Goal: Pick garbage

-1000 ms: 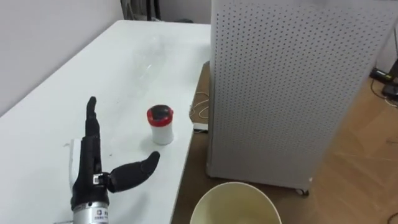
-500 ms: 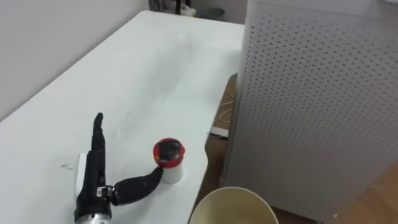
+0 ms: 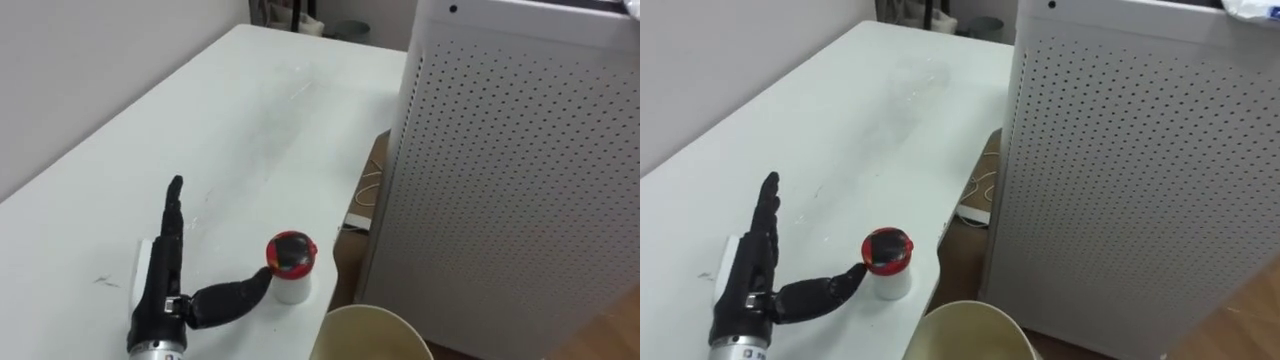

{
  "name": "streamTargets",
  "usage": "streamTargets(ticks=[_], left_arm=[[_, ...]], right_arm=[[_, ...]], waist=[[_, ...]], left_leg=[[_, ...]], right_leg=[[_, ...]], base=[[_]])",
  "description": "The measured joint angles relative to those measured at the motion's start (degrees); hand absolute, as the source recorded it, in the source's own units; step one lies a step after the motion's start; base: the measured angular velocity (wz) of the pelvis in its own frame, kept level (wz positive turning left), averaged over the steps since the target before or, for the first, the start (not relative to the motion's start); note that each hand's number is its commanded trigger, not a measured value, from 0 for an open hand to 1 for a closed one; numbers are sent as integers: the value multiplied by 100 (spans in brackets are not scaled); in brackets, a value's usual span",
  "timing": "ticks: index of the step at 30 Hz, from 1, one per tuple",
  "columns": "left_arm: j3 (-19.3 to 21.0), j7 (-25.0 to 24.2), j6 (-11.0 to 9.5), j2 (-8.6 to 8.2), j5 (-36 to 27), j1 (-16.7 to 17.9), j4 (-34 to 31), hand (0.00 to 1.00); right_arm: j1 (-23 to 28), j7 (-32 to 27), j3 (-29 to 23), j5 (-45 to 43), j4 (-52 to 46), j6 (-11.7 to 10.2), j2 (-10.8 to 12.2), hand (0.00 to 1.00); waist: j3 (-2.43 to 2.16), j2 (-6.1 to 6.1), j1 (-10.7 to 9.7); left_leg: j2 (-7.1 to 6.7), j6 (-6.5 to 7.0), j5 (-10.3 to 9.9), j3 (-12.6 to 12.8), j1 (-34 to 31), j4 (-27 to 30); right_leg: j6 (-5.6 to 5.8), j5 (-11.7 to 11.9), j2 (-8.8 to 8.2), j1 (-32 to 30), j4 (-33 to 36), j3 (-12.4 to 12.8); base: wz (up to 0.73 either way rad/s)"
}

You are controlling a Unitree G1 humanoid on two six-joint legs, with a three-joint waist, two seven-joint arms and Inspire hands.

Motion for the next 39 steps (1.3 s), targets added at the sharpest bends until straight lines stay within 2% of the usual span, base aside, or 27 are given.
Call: streamTargets(ticks=[5,15,21,26,39], left_arm=[[-129,-164,0,1,0,54,0,0],[-121,-369,0,6,4,56,-2,0],[-74,-373,0,31,9,62,-3,0],[-15,-361,0,141,7,62,-4,0],[-8,-330,-1,141,9,66,-3,0]], right_arm=[[0,78,0,9,-7,-1,1,100],[4,87,-1,9,-9,-15,0,100],[9,134,8,9,-9,-15,0,100],[22,120,8,6,-9,-15,-10,100],[-7,66,8,5,-15,-17,-11,100]], waist=[[-2,-2,-5],[-12,-19,10],[-14,-15,29],[-18,16,20],[-13,53,-8]], left_leg=[[3,-9,8,-3,12,-26],[5,-10,9,10,62,-38],[3,-10,9,24,215,-134],[4,-10,8,21,227,-133],[3,-10,9,21,294,-186]], right_leg=[[-7,5,8,-1,-7,-33],[-7,4,10,32,-51,-39],[-7,5,13,112,-53,-26],[-7,5,13,130,-51,-35],[-7,4,9,171,-55,-81]], base=[[0],[-1],[-5],[0],[0]])
